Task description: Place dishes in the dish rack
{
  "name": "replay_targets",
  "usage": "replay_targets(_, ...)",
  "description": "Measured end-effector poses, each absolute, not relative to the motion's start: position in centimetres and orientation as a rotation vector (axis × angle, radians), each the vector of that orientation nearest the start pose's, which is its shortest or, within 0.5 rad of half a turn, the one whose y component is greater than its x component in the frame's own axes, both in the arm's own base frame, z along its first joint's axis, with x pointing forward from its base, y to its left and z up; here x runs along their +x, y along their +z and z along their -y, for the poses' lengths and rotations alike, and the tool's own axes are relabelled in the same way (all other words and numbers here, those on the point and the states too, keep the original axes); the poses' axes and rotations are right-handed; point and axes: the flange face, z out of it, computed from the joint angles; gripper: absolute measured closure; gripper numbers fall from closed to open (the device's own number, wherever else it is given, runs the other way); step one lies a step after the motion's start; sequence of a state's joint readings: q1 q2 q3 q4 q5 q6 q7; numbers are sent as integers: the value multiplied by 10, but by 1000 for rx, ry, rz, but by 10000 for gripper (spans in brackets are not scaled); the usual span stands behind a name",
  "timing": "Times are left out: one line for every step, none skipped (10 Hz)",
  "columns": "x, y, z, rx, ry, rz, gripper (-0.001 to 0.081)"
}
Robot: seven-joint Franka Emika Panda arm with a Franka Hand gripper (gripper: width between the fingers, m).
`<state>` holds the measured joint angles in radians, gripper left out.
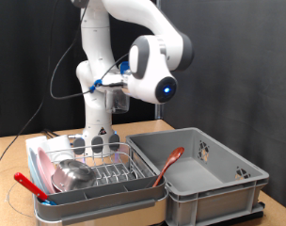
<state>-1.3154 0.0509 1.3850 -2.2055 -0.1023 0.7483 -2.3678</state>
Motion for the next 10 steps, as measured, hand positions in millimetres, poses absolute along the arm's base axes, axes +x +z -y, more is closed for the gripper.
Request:
replay_targets(344,384,1,-619,699,1618,708)
replay_targets(347,383,9,-680,685,1621,708)
replay_targets(352,382,19,-732,664,1625,708)
replay_targets(357,383,29,-759,640,1624,708)
replay_targets(361,384,36,-756,627,1628,708)
replay_targets(364,380,37,-706,617,1636,708)
replay_targets(364,380,37,-720,622,1635,708)
replay_targets(363,380,37,-724,628,1624,708)
replay_targets(360,380,40,-725,630,1609,708)
replay_targets(357,378,43,-732,629,1595,708)
